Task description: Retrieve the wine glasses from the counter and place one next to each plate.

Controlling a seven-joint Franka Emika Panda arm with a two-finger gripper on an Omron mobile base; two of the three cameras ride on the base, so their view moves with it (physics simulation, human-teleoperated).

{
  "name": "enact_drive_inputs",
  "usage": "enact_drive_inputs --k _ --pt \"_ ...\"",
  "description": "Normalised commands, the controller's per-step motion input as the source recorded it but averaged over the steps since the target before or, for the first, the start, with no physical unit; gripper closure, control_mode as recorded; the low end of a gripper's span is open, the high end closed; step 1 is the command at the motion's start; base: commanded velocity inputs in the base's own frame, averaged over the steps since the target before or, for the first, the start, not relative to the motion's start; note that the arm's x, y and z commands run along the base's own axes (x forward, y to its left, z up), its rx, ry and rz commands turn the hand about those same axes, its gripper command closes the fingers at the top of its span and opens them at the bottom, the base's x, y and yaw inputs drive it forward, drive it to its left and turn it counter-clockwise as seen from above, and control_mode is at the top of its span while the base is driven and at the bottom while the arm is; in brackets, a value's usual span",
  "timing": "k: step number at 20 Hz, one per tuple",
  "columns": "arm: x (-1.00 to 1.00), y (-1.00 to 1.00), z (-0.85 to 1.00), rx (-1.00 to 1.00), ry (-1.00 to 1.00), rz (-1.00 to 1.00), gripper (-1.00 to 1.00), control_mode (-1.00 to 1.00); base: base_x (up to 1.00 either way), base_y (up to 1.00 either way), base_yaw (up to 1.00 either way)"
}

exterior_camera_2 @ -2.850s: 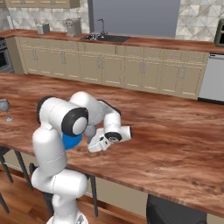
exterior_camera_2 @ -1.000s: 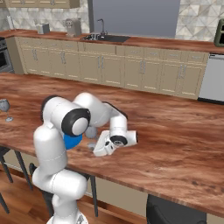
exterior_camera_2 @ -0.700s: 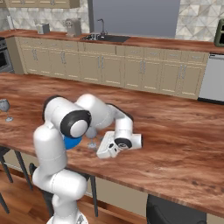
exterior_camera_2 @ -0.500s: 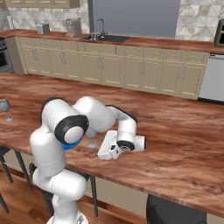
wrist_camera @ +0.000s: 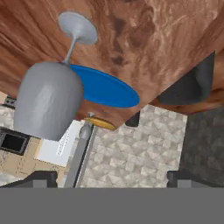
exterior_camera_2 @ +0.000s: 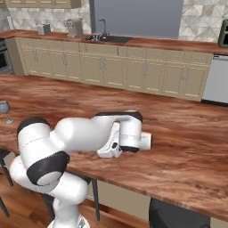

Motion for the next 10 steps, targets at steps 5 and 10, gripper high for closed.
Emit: enact_drive_inputs --k 5,10 --pt "-0.53 0.05 1.0 0.0 -0.17 0.0 -1.0 -1.0 0.0 0.0 0.0" --pt "-0.62 0.16 1.0 0.0 -0.23 0.0 -1.0 -1.0 0.0 0.0 0.0"
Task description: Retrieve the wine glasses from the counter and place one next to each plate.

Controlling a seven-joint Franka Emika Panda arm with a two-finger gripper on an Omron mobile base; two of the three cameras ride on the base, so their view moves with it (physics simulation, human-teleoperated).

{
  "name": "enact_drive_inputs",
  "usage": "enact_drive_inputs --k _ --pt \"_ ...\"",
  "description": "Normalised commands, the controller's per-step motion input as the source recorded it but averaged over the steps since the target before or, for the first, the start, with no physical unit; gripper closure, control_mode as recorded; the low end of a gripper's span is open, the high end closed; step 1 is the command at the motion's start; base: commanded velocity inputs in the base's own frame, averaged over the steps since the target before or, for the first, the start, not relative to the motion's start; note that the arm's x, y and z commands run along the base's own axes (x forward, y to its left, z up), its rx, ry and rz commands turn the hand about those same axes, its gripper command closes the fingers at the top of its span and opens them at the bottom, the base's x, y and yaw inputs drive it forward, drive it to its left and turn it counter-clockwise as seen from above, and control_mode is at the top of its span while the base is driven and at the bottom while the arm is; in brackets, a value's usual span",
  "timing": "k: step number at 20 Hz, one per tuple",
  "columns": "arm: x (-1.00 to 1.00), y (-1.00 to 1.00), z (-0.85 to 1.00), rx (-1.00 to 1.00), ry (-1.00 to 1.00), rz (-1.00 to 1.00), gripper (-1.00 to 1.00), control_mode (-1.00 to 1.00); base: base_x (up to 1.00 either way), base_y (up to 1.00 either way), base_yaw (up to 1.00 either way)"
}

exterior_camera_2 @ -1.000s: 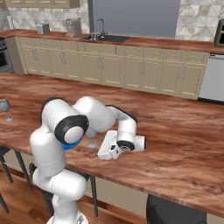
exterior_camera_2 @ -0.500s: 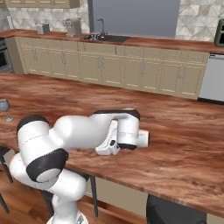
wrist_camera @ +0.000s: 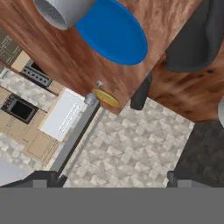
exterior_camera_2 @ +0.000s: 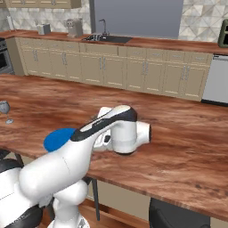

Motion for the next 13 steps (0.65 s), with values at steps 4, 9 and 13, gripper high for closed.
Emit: enact_drive_inputs --k 4,9,13 --pt "-0.63 0.18 1.0 -0.01 -0.25 0.0 -1.0 -1.0 0.0 0.0 0.0" --pt "-0.76 0.17 0.98 -0.01 -0.28 0.0 -1.0 -1.0 0.0 0.0 0.0" --pt "-0.99 0.19 0.88 0.0 -0.3 0.0 -1.0 -1.0 0.0 0.0 0.0"
